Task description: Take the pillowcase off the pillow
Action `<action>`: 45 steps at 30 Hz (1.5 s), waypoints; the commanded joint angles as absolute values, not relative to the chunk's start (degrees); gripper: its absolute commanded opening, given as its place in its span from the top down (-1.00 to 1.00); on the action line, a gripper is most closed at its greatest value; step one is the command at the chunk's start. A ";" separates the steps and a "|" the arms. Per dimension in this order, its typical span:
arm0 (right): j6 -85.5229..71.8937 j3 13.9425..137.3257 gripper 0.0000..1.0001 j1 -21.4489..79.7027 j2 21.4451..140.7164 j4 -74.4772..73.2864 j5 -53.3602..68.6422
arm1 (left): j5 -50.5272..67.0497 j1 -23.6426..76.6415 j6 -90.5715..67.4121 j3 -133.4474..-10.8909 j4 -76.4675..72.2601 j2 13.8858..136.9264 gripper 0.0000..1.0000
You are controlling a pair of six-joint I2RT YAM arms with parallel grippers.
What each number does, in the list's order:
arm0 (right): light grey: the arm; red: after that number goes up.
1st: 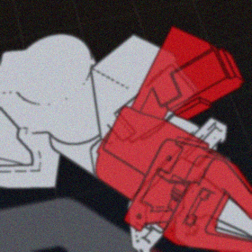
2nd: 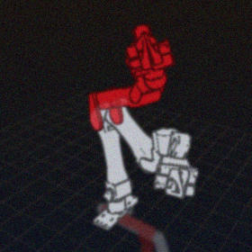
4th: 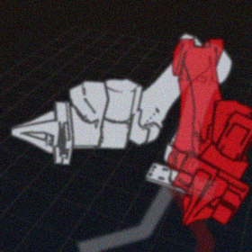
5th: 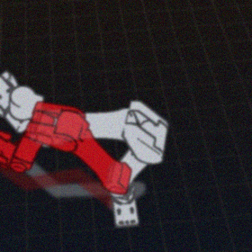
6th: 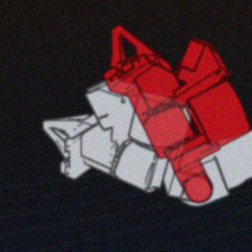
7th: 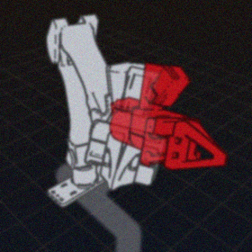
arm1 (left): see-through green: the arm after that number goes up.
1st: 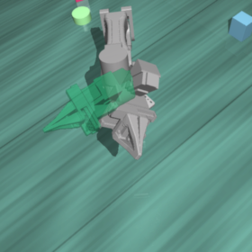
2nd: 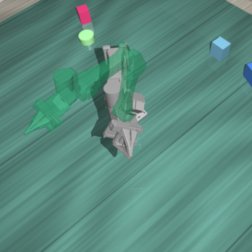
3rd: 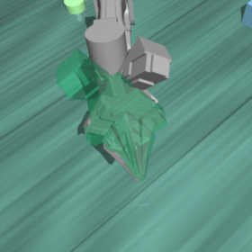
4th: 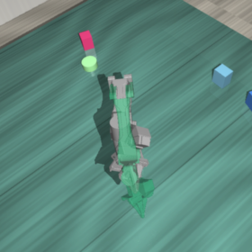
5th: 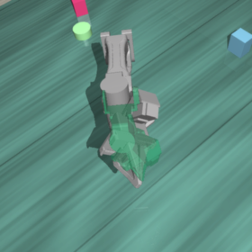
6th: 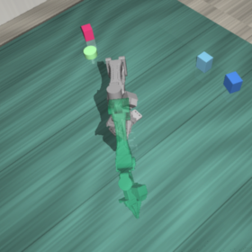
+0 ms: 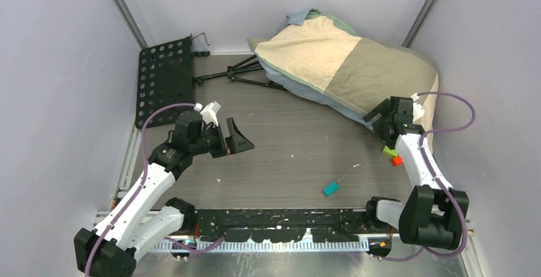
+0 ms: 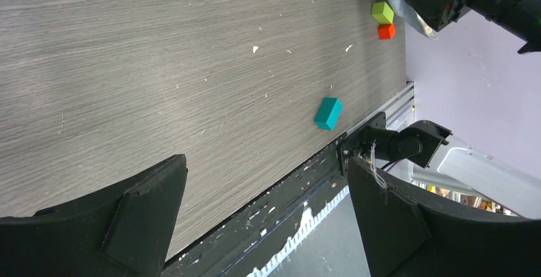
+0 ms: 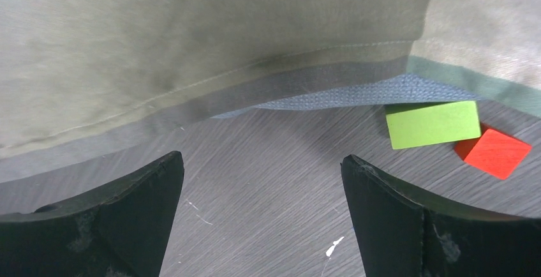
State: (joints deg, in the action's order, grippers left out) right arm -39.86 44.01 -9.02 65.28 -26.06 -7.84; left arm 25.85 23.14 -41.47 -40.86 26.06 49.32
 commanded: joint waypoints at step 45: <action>-31.56 90.23 1.00 -10.03 81.41 -29.49 -5.75 | 24.67 22.94 -36.46 -40.50 25.72 47.31 -0.96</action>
State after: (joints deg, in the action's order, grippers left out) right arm -33.04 76.34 -10.63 86.61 -29.56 -13.58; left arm 25.30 23.14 -38.17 -37.74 25.63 46.50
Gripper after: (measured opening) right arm 0.043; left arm 0.983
